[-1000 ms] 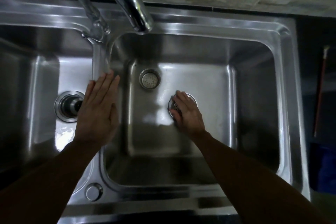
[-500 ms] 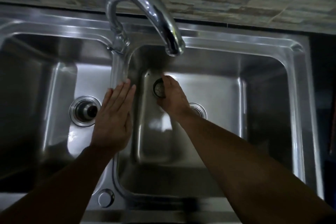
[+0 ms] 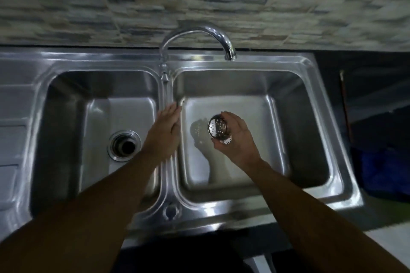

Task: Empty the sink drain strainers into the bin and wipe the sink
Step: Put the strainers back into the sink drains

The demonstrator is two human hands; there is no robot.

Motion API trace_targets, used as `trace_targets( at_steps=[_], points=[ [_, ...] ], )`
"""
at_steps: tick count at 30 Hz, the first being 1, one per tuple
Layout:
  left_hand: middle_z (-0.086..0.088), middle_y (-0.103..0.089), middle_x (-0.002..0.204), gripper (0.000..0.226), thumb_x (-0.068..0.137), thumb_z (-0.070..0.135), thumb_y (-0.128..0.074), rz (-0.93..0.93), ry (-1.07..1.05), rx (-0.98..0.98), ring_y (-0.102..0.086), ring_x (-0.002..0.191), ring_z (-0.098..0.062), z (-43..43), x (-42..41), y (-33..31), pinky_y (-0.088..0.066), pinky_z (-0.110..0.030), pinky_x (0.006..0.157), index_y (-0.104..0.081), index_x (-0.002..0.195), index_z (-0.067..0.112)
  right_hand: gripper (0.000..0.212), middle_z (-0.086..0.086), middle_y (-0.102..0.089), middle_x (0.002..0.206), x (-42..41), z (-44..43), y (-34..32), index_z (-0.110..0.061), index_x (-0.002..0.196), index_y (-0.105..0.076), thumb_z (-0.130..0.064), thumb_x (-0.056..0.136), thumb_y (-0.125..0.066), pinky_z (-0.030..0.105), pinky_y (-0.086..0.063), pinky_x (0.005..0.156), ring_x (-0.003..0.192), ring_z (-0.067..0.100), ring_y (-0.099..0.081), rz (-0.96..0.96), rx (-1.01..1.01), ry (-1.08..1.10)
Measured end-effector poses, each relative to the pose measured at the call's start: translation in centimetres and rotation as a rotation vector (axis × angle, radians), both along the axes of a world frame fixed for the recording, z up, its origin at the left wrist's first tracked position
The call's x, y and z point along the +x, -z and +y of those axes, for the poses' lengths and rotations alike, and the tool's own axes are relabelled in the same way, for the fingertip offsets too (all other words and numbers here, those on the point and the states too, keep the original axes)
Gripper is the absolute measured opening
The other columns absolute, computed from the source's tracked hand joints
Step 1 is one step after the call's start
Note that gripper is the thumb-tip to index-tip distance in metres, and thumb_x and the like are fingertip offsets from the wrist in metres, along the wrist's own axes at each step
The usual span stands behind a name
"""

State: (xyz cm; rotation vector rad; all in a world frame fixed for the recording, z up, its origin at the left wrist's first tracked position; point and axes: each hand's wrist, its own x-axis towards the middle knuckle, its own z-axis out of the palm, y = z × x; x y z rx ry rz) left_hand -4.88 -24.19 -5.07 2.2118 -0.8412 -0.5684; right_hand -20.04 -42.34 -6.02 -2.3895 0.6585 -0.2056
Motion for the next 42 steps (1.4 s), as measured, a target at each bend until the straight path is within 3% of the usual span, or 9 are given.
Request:
trace_targets(
  at_steps=[3, 7, 9, 12, 17, 25, 33, 38, 42],
  points=[
    [-0.008, -0.049, 0.153, 0.041, 0.104, 0.020, -0.038, 0.044, -0.060, -0.032, -0.041, 0.145, -0.021, 3.2, 1.8, -1.8, -0.026, -0.030, 0.120, -0.055, 0.141, 0.016, 0.080, 0.006, -0.052, 0.138, 0.8, 2.5, -2.3, -0.014, 0.143, -0.049, -0.032, 0.073, -0.084, 0.029, -0.047, 0.107, 0.126, 0.018, -0.052, -0.084, -0.022, 0.034],
    [-0.008, -0.056, 0.145, 0.035, 0.103, 0.014, -0.044, -0.067, -0.132, 0.080, -0.045, 0.140, -0.025, 9.6, 4.4, -2.7, -0.032, -0.034, 0.118, -0.063, 0.132, 0.016, 0.082, 0.002, -0.049, 0.135, 3.9, 7.1, -4.2, -0.019, 0.144, -0.045, -0.034, 0.074, -0.085, 0.010, -0.039, 0.104, 0.122, 0.012, -0.050, -0.192, 0.034, -0.031],
    [-0.012, -0.059, 0.140, 0.034, 0.099, 0.008, -0.049, -0.109, -0.176, 0.129, -0.049, 0.136, -0.030, 12.7, 5.6, -3.2, -0.033, -0.036, 0.118, -0.064, 0.130, 0.013, 0.083, 0.003, -0.050, 0.133, 6.0, 9.5, -4.8, -0.014, 0.143, -0.047, -0.034, 0.072, -0.086, 0.015, -0.041, 0.105, 0.122, 0.014, -0.051, -0.210, 0.035, -0.085],
    [-0.019, -0.053, 0.146, 0.039, 0.096, 0.001, -0.051, -0.196, -0.215, 0.189, -0.039, 0.144, -0.034, 17.1, 7.0, -3.6, -0.019, -0.037, 0.124, -0.061, 0.134, 0.006, 0.084, 0.002, -0.051, 0.131, 9.0, 13.1, -4.9, -0.013, 0.142, -0.050, -0.036, 0.070, -0.088, 0.020, -0.043, 0.105, 0.121, 0.014, -0.051, -0.211, 0.032, -0.172],
    [-0.014, -0.031, 0.162, 0.053, 0.101, 0.006, -0.046, -0.255, -0.222, 0.216, -0.020, 0.154, -0.030, 22.4, 9.1, -3.4, -0.020, -0.050, 0.125, -0.036, 0.153, 0.007, 0.083, 0.002, -0.045, 0.137, 12.6, 18.1, -3.1, -0.012, 0.142, -0.048, -0.032, 0.072, -0.088, 0.027, -0.043, 0.110, 0.126, 0.015, -0.049, -0.063, 0.142, -0.300],
    [-0.025, -0.021, 0.163, 0.060, 0.101, 0.025, -0.031, -0.383, -0.211, 0.302, -0.014, 0.154, -0.038, 25.4, 10.8, 0.5, -0.010, -0.050, 0.127, -0.027, 0.154, -0.004, 0.088, 0.000, -0.035, 0.140, 15.6, 20.6, 3.6, -0.013, 0.148, -0.040, -0.025, 0.074, -0.085, 0.033, -0.044, 0.112, 0.127, 0.018, -0.049, 0.197, 0.156, -0.387],
    [-0.018, -0.017, 0.166, 0.060, 0.104, 0.029, -0.023, -0.477, -0.226, 0.384, -0.010, 0.156, -0.029, 25.4, 11.2, 2.2, -0.007, -0.042, 0.129, -0.020, 0.157, 0.002, 0.090, -0.005, -0.032, 0.148, 17.2, 21.6, 9.4, -0.019, 0.151, -0.033, -0.022, 0.076, -0.082, 0.024, -0.039, 0.111, 0.133, 0.017, -0.046, 0.285, 0.145, -0.406],
    [-0.019, -0.017, 0.166, 0.060, 0.103, 0.028, -0.024, -0.488, -0.223, 0.382, -0.009, 0.156, -0.029, 25.5, 11.3, 2.6, -0.006, -0.041, 0.129, -0.020, 0.157, 0.002, 0.088, -0.006, -0.029, 0.155, 17.4, 22.0, 11.2, -0.021, 0.152, -0.032, -0.019, 0.078, -0.079, 0.034, -0.041, 0.115, 0.139, 0.018, -0.043, 0.326, 0.141, -0.425],
    [-0.019, -0.017, 0.166, 0.060, 0.103, 0.029, -0.024, -0.498, -0.220, 0.373, -0.009, 0.156, -0.029, 25.5, 11.4, 2.9, -0.006, -0.041, 0.129, -0.020, 0.157, 0.002, 0.089, 0.001, -0.026, 0.163, 17.2, 22.3, 12.5, -0.015, 0.156, -0.031, -0.015, 0.080, -0.078, 0.033, -0.030, 0.121, 0.149, 0.018, -0.029, 0.345, 0.110, -0.447]
  ],
)
